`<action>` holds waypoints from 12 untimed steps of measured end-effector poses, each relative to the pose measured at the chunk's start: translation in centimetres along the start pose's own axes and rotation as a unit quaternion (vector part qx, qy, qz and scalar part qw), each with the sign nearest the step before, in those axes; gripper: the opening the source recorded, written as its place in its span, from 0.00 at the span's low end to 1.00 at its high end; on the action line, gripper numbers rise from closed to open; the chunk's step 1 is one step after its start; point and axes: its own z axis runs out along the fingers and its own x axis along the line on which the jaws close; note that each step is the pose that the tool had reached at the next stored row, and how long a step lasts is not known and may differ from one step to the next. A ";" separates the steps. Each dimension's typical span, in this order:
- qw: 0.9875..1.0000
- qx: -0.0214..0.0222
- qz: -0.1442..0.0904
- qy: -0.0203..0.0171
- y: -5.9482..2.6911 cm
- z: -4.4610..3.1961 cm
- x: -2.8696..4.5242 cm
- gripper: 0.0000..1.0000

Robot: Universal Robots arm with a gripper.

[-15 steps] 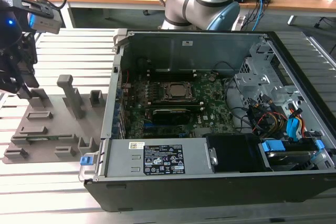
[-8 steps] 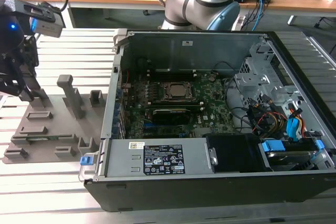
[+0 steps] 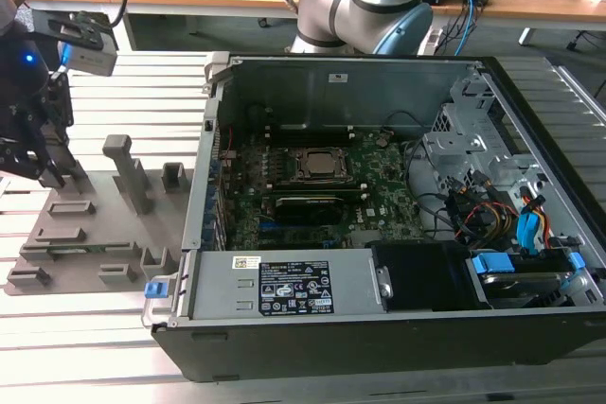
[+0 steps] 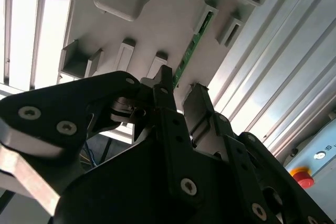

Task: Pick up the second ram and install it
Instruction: 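Pick up the second ram and move it above second insertion slot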

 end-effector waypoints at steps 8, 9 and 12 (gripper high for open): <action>1.000 0.000 0.000 0.000 -0.02 0.82 0.01 0.36; 1.000 0.000 0.000 0.000 -0.03 0.98 0.01 0.36; 1.000 0.000 0.000 0.000 -0.04 1.31 0.02 0.36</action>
